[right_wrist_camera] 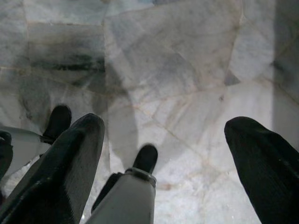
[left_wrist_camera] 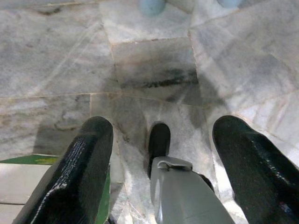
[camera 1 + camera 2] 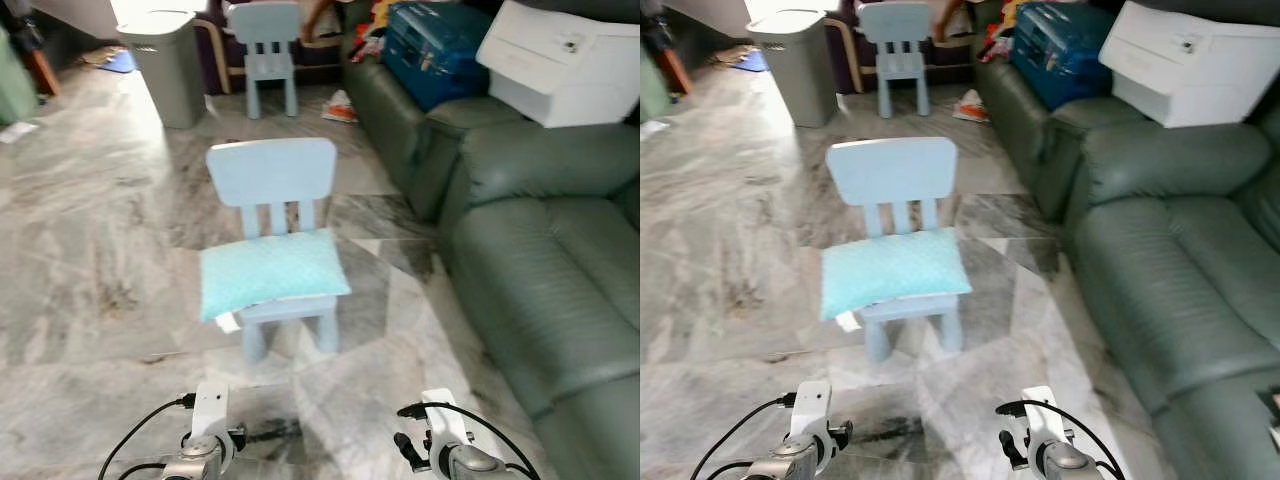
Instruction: Move the pillow to the sofa
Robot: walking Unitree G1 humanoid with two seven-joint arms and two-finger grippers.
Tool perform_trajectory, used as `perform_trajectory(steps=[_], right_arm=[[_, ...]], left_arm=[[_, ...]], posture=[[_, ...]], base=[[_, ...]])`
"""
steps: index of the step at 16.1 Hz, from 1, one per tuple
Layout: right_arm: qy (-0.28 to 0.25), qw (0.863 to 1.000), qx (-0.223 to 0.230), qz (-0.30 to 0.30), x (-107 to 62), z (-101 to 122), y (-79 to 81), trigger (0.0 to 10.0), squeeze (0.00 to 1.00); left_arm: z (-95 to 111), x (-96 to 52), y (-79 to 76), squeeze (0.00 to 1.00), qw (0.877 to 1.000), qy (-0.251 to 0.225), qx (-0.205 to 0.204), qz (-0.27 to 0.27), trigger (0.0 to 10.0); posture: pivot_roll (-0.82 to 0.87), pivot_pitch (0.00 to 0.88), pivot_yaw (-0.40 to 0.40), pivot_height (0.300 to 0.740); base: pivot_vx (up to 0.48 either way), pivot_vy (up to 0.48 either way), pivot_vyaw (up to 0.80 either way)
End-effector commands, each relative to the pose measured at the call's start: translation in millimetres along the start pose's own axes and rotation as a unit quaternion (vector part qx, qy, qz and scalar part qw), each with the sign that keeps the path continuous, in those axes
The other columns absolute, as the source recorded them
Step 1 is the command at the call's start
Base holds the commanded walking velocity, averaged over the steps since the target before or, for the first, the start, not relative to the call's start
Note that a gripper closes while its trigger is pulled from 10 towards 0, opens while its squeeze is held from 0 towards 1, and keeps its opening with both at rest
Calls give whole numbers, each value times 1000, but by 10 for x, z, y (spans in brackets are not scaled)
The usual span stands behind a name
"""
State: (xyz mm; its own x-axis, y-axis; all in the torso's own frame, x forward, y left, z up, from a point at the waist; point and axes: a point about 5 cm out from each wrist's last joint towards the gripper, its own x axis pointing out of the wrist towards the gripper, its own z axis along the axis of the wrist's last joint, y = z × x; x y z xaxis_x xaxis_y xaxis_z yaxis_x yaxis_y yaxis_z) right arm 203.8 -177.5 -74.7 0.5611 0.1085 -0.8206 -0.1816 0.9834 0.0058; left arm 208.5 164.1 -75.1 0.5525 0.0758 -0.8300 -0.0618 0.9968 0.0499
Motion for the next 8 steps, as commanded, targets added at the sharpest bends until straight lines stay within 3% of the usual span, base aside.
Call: perform_trajectory(steps=[1,6,8], right_arm=[[-2,1000,1,-1,1,15,-5,10000,0],[-3,1000,1,-3,1,17,-8,10000,0],[-4,1000,3,-3,1,18,-7,10000,0]], left_arm=[[-22,-1,7,0,1000,3,-3,-2,10000],[-22,-1,6,0,1000,4,-5,-2,10000],[-22,-1,6,0,1000,4,-6,-2,10000]], posture=[[-79,14,-25,740],[-80,14,-24,740],[-80,16,-24,740]], base=[[0,0,800],[0,0,800],[0,0,259]])
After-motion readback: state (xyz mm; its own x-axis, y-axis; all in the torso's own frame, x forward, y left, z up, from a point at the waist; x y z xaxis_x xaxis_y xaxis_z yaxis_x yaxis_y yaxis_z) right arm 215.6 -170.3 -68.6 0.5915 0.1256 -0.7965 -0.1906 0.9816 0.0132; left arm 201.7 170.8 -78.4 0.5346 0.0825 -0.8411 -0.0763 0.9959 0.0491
